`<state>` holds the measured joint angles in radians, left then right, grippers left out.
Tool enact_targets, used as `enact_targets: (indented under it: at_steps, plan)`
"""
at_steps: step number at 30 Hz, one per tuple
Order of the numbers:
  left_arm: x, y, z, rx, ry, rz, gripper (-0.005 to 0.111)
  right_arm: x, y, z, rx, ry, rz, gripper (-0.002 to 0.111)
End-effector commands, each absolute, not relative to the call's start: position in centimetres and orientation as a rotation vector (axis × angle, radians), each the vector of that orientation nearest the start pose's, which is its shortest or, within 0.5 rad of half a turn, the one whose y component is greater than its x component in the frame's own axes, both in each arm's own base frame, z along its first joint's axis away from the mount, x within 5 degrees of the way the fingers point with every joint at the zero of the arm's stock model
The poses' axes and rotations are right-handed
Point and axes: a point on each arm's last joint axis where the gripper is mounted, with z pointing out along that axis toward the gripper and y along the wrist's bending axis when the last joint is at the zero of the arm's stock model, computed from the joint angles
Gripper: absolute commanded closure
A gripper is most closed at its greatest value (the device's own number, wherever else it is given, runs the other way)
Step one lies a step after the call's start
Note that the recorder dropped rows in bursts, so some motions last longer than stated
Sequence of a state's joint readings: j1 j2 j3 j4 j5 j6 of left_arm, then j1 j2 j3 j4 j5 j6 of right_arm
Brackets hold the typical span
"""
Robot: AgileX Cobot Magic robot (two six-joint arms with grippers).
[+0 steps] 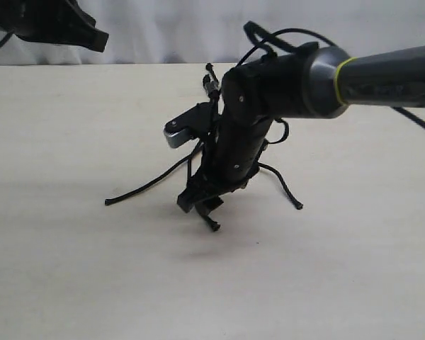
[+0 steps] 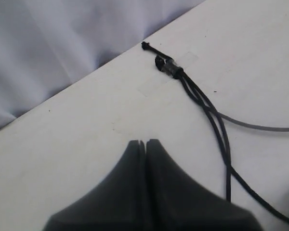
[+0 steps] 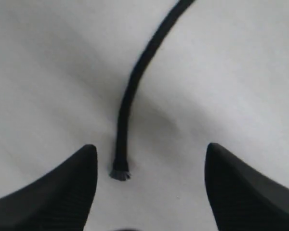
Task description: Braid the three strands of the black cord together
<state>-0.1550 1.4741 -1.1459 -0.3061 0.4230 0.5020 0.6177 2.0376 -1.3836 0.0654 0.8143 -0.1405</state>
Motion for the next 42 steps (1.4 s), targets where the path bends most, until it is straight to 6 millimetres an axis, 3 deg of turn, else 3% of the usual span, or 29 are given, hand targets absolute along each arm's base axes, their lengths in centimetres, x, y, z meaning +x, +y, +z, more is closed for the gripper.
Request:
enact_targets:
  at_steps: [1,5,10,12,18,21,25,33,39,42]
  plan:
    - [32.0,-6.2,32.1,0.453,2.136,-0.118,0.107,31.6,25.2,13.1,-1.123,2.776,0.135,0.047]
    - [32.0,-6.2,32.0,0.452,2.135,-0.116,0.107,31.6,25.3,11.3,-1.165,2.800,0.119,0.052]
    - [32.0,-6.2,32.0,0.452,2.135,-0.116,0.107,31.7,25.4,11.1,-1.176,2.787,0.112,0.092]
    - [32.0,-6.2,32.0,0.452,2.135,-0.116,0.107,31.8,25.2,11.2,-1.207,2.765,0.073,0.104]
    - [32.0,-6.2,32.0,0.449,2.133,-0.118,0.107,33.4,24.3,13.8,-1.279,2.641,-0.148,0.104]
    - [32.0,-6.2,32.0,0.450,2.135,-0.119,0.107,35.0,23.1,15.5,-1.305,2.502,-0.354,0.104]
    - [32.0,-6.2,32.0,0.450,2.135,-0.119,0.107,37.3,21.1,16.0,-1.362,2.348,-0.526,0.104]
    - [32.0,-6.2,32.0,0.450,2.135,-0.119,0.107,41.0,16.8,12.7,-1.251,2.373,-0.467,0.104]
    - [32.0,-6.2,32.0,0.450,2.135,-0.119,0.107,40.1,16.6,10.8,-1.161,2.550,-0.363,0.104]
    - [32.0,-6.2,32.0,0.448,2.135,-0.120,0.107,38.7,17.3,10.3,-1.259,2.635,-0.259,0.104]
